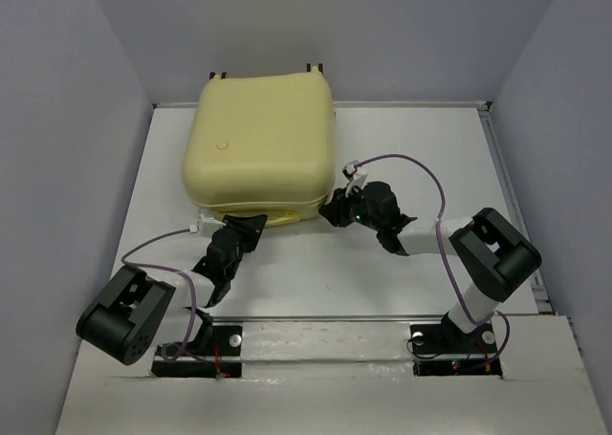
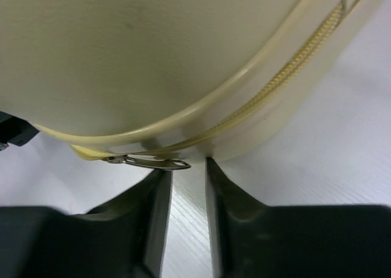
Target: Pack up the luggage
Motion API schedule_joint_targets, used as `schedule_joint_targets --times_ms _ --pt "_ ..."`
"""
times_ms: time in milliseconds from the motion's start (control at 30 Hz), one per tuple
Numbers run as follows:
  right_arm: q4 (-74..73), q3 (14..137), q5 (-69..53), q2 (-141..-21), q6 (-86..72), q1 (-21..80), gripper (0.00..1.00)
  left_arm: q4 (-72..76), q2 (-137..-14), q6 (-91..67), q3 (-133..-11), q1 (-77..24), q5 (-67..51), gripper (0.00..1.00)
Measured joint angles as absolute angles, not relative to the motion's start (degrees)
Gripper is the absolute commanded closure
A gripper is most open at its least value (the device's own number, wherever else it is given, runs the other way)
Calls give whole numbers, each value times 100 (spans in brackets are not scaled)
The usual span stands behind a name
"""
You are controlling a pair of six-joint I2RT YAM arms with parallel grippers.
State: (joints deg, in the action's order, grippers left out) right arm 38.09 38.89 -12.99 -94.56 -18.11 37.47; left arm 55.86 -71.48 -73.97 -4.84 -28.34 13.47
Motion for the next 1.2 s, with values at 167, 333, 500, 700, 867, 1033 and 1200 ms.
schedule_joint_targets --times_ms 167,333,500,700,867,1033,1200 --pt "3815 3887 -1223 -9504 -1999 3728 77 5588 -7155 -7400 -486 -2943 1525 94" --pt "3927 3852 -1273 -9509 -2187 3750 48 5647 -7229 -7400 -504 -3006 1610 94" --pt "3900 3839 -1278 -9406 -2147 3837 47 5671 -7271 -7400 -526 -3044 1629 94" --pt "3863 3841 -1308 -9376 -2067 3852 77 5721 -7325 -7402 -532 -3070 1651 94" --pt "3900 3944 -1347 -9356 -2056 3959 93 5730 -7334 -7402 -541 -3122 1636 94" --pt "3741 3938 -1138 -9253 -2027 3983 93 5730 -7334 -7402 -541 -3142 1645 94" --pt "3328 3924 -777 -8995 -1863 3999 93 5699 -7321 -7397 -545 -3179 1577 94"
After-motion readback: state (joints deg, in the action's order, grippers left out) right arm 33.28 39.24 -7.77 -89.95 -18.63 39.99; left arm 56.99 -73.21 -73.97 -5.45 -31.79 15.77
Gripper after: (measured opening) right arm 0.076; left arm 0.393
